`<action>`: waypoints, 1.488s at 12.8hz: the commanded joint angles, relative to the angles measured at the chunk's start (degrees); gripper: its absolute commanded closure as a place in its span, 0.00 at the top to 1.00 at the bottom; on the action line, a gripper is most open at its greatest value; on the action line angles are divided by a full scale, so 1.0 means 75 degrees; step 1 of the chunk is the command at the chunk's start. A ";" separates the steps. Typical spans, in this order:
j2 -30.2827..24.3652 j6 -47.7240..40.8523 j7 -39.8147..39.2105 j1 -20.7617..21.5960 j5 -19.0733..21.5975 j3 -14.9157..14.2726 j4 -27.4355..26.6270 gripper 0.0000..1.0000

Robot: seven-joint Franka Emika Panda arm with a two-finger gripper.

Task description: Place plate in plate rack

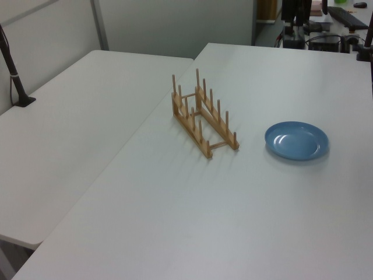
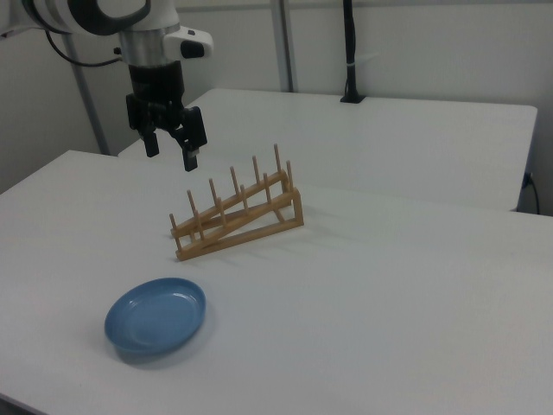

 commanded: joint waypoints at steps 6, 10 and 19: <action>-0.0040 -0.0148 -0.0201 0.0073 0.0105 -0.0062 -0.0093 1.00; -0.0017 -0.0067 -0.0584 0.0073 0.0094 -0.0051 -0.0244 1.00; 0.0065 0.1665 -0.3702 0.0542 -0.0632 0.0008 -0.2856 1.00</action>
